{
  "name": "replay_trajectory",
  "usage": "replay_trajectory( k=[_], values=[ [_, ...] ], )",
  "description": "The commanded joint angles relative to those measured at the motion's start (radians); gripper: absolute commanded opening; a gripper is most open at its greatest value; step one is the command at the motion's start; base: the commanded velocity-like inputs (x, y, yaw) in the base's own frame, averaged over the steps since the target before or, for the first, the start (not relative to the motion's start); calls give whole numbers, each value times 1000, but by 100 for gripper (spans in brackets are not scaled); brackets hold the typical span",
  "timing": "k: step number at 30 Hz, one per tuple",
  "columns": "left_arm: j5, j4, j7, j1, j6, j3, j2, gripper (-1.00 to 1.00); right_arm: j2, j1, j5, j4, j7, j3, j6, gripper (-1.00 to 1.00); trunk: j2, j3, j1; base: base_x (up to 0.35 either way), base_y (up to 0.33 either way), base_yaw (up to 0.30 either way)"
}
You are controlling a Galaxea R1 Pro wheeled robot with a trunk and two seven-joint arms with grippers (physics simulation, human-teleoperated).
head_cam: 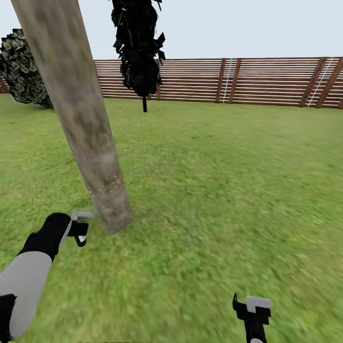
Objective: In the garden, pick up the pesticide atomizer on the floor and spray pesticide onto both trees until each tree trunk is fully covered.
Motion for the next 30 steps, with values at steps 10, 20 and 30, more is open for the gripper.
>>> replay_trajectory(
  k=[10, 20, 30],
  values=[
    [-19, -1, -3, 35, -5, 14, -92, -100, -2, -1, 12, 1, -5, -6, -2, 100, 0, -1, 0, 193, -96, 18],
    [-15, -3, 32, 117, -13, 52, -95, -100, -4, -1, 12, 0, -5, -6, -2, 100, 0, -1, 0, 98, -36, 30],
    [-12, 72, 173, 122, -179, 124, -127, -100, -4, -1, 13, 1, 24, -5, -2, 100, 0, -1, 0, 0, 0, 218]
  ],
)
